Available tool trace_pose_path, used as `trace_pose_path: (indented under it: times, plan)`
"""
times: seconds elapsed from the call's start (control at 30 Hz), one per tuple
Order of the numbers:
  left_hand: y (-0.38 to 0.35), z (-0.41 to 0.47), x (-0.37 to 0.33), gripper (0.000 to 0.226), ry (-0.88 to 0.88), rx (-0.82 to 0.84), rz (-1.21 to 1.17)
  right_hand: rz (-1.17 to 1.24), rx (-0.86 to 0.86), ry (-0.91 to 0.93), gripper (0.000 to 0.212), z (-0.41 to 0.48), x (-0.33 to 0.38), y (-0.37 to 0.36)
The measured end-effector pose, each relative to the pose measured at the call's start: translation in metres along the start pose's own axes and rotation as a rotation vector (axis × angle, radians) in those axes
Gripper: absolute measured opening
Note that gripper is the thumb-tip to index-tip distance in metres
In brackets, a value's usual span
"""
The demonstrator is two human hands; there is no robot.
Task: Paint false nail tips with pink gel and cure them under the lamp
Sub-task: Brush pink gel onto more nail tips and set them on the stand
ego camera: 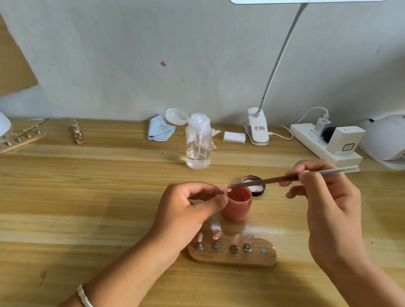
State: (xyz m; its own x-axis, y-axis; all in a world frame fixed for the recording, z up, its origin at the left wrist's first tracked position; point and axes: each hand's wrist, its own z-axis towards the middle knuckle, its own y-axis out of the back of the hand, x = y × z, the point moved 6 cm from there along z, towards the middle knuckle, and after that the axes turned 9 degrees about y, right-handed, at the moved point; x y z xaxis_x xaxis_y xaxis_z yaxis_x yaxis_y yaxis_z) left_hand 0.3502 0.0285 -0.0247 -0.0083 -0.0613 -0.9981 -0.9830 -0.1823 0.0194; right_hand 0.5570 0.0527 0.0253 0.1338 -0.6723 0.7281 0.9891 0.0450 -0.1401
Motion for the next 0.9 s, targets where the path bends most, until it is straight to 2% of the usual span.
trace_pose_path:
  times: [0.13,0.23,0.37,0.6,0.8,0.9]
  plan:
    - [-0.001,0.000,-0.001,0.013,-0.013,0.004,0.002,-0.018,0.053,0.003,0.014,-0.004,-0.002,-0.006]
    - [0.000,0.002,0.001,0.018,-0.016,-0.003,-0.018,-0.028,0.025,0.004,0.014,-0.003,-0.002,-0.004]
    - [0.000,0.003,0.002,0.011,-0.013,-0.001,-0.010,-0.013,-0.039,0.011,0.015,0.001,0.000,0.003]
    - [-0.001,0.002,0.000,0.012,-0.025,0.007,0.012,-0.046,0.054,0.005,0.013,-0.003,-0.002,-0.006]
    - [0.000,0.000,0.001,0.008,0.014,-0.017,-0.003,-0.031,-0.056,-0.014,0.014,0.001,0.000,0.005]
    - [-0.001,-0.002,-0.002,0.010,0.004,-0.012,0.010,0.000,-0.042,-0.020,0.015,0.001,0.000,0.003]
